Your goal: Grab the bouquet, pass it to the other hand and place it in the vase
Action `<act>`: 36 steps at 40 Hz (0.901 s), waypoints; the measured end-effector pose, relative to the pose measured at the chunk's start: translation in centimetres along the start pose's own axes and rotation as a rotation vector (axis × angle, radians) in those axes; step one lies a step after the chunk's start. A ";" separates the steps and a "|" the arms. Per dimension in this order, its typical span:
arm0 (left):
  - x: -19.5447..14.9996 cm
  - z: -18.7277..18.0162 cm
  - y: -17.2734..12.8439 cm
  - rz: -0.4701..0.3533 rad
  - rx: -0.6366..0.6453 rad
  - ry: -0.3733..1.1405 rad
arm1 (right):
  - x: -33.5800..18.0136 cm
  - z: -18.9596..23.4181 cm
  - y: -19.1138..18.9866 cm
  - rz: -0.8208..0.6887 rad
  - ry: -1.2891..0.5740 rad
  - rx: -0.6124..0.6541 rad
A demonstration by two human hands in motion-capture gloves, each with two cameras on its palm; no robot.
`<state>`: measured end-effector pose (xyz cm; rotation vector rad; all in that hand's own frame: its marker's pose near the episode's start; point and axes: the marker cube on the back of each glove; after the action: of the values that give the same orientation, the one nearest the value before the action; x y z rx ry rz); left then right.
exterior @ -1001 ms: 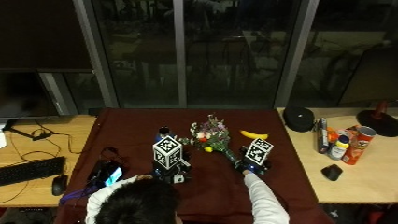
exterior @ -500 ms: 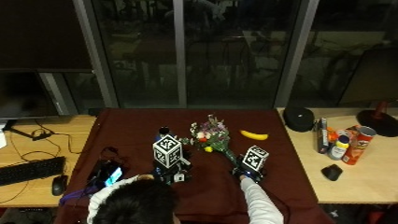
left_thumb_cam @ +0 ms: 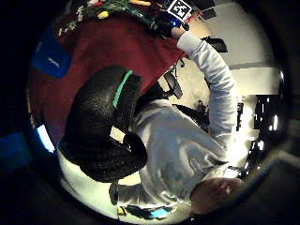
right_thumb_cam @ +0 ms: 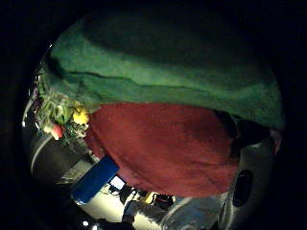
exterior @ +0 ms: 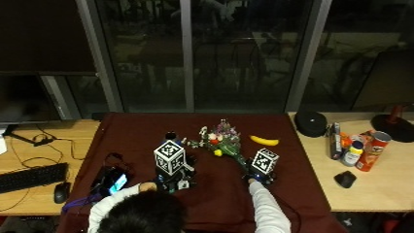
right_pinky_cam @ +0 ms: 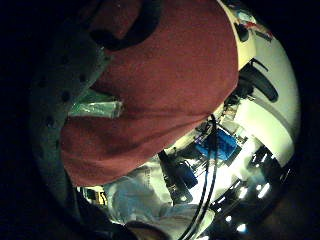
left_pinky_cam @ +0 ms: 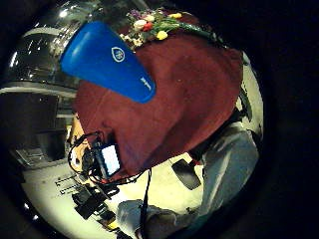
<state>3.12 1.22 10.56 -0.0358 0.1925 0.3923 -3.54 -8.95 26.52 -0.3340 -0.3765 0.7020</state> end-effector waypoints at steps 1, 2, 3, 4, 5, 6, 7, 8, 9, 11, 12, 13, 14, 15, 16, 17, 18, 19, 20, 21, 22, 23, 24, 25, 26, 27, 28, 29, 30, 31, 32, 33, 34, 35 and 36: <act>0.0 -0.1 0.0 -0.002 0.000 -0.001 | -0.1 0.2 -0.7 -0.006 -0.009 0.000; 0.1 -0.1 0.0 -0.003 0.000 -0.003 | -0.2 0.6 -1.6 -0.005 -0.012 -0.005; 0.1 -0.2 -0.1 -0.004 0.001 -0.005 | -0.2 1.0 -2.6 0.001 -0.010 -0.013; 0.1 -0.3 -0.2 -0.005 0.002 -0.008 | -0.3 1.3 -3.6 0.006 -0.007 -0.022; 0.1 -0.3 -0.3 -0.006 0.003 -0.010 | -0.4 1.6 -4.2 0.007 -0.004 -0.030; 0.1 -0.3 -0.4 -0.008 0.002 -0.012 | -0.4 1.7 -4.4 0.001 -0.004 -0.037; 0.1 -0.3 -0.5 -0.011 0.001 -0.013 | -0.5 1.6 -4.3 -0.011 -0.008 -0.040; 0.1 -0.3 -0.6 -0.014 -0.003 -0.014 | -0.5 1.5 -3.9 -0.028 -0.017 -0.040; 0.1 -0.3 -0.7 -0.017 -0.007 -0.013 | -0.5 1.4 -3.4 -0.047 -0.031 -0.040; 0.2 -0.4 -0.9 -0.025 -0.016 -0.012 | -0.4 1.2 -2.0 -0.087 -0.063 -0.068; 0.2 -0.5 -1.0 -0.031 -0.020 -0.012 | -0.4 1.2 -1.0 -0.112 -0.079 -0.100; 0.2 -0.6 -1.2 -0.037 -0.022 -0.012 | -0.4 1.1 0.1 -0.145 -0.099 -0.132; 0.2 -0.7 -1.3 -0.043 -0.024 -0.013 | -0.5 0.9 1.2 -0.191 -0.127 -0.147; 0.2 -0.8 -1.5 -0.050 -0.026 -0.014 | -0.8 0.5 2.0 -0.244 -0.167 -0.135; 0.1 -1.0 -1.6 -0.057 -0.027 -0.015 | -1.1 0.2 2.6 -0.296 -0.212 -0.105; 0.1 -1.1 -1.8 -0.064 -0.026 -0.015 | -1.4 -0.2 2.9 -0.341 -0.255 -0.076; 0.0 -1.4 -2.0 -0.071 -0.024 -0.012 | -1.5 -0.5 3.0 -0.378 -0.295 -0.063; 0.0 -1.7 -2.2 -0.078 -0.020 -0.009 | -1.7 -0.8 3.1 -0.411 -0.334 -0.066; 0.0 -2.0 -2.4 -0.085 -0.015 -0.004 | -1.8 -1.1 3.2 -0.442 -0.373 -0.072; -0.1 -2.3 -2.7 -0.091 -0.008 0.000 | -1.9 -1.4 3.1 -0.462 -0.406 -0.066; -0.2 -2.6 -2.9 -0.096 -0.001 0.005 | -2.0 -1.8 2.8 -0.464 -0.427 -0.036; -0.2 -2.9 -3.1 -0.102 0.005 0.011 | -1.9 -2.2 2.2 -0.444 -0.434 0.028; -0.3 -3.2 -3.3 -0.108 0.011 0.019 | -1.8 -2.7 1.3 -0.403 -0.430 0.125; -0.3 -3.6 -3.6 -0.116 0.016 0.029 | -1.7 -3.3 0.1 -0.349 -0.421 0.240; -0.3 -3.9 -3.9 -0.123 0.019 0.043 | -1.6 -4.0 -1.1 -0.298 -0.419 0.349; -0.4 -4.3 -4.2 -0.129 0.021 0.061 | -1.6 -4.8 -2.0 -0.264 -0.431 0.435; -0.4 -4.7 -4.6 -0.134 0.024 0.082 | -1.7 -5.6 -2.5 -0.250 -0.460 0.492; -0.4 -5.1 -5.0 -0.137 0.029 0.108 | -1.9 -6.5 -2.6 -0.250 -0.499 0.524; -0.4 -5.5 -5.5 -0.139 0.038 0.137 | -2.0 -7.4 -2.4 -0.257 -0.542 0.540; -0.4 -5.9 -6.0 -0.139 0.049 0.170 | -2.2 -8.3 -2.1 -0.267 -0.586 0.548; -0.4 -6.4 -6.5 -0.138 0.063 0.207 | -2.4 -9.2 -1.8 -0.280 -0.630 0.551; -0.3 -7.0 -6.9 -0.136 0.079 0.247 | -2.6 -10.1 -1.4 -0.295 -0.673 0.553; -0.2 -7.6 -7.4 -0.133 0.096 0.286 | -2.8 -10.9 -1.0 -0.311 -0.715 0.554; -0.1 -8.1 -7.9 -0.130 0.112 0.326 | -3.1 -11.6 -0.6 -0.329 -0.754 0.555; 0.0 -8.7 -8.3 -0.127 0.129 0.367 | -3.3 -12.3 -0.3 -0.349 -0.792 0.555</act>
<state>4.70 -7.10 1.98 0.0069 0.5750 0.2430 -0.27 -13.46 15.05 0.5524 -0.9354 0.5418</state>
